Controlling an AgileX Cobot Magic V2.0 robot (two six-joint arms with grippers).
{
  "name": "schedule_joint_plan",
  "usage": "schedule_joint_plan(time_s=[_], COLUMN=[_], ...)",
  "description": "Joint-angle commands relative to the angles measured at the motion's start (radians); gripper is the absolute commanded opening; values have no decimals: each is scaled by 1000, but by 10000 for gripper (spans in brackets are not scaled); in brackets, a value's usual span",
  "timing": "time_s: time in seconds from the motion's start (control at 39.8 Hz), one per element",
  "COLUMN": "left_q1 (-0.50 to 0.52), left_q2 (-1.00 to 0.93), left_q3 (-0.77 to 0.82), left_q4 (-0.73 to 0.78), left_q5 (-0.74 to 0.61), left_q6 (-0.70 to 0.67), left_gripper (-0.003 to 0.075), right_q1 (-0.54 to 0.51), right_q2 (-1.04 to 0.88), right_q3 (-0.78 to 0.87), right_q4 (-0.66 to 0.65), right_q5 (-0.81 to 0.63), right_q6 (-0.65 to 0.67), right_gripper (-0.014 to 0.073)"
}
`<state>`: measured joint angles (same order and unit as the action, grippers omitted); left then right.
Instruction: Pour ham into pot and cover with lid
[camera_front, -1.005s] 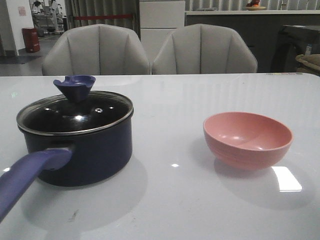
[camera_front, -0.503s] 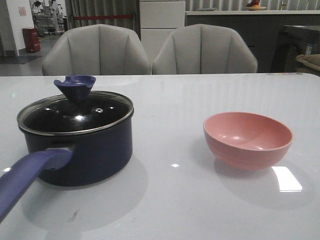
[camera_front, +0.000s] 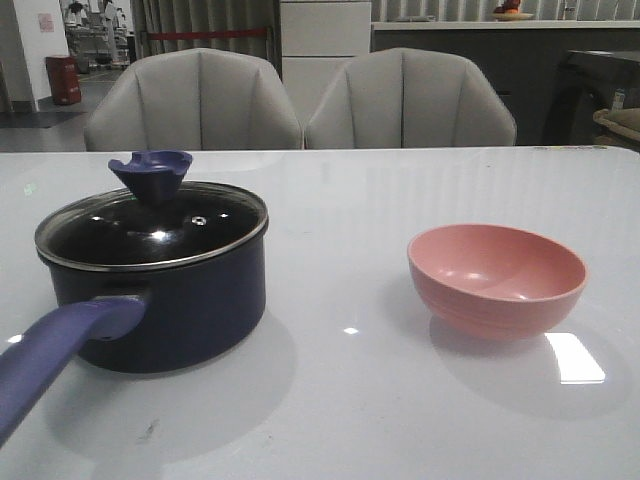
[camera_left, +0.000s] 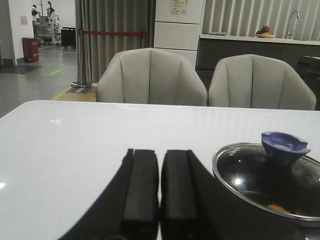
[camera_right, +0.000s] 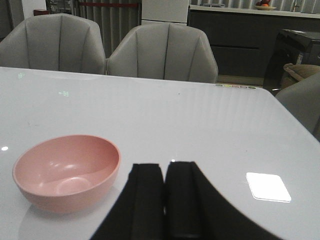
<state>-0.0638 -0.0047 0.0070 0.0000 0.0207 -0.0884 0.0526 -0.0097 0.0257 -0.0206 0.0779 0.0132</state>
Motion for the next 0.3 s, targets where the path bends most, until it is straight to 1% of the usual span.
schedule_joint_plan(time_s=[0.0, 0.28], left_q1=[3, 3], left_q2=[-22, -22], left_q3=[31, 31], left_q4=[0, 0], left_q5=[-84, -84], left_q6=[-10, -10], left_gripper=[121, 121], right_q1=[-6, -6], right_q2=[-19, -19], right_q3=[10, 10], right_q4=[-12, -12], right_q5=[-78, -78], right_q6=[2, 2], right_gripper=[138, 138])
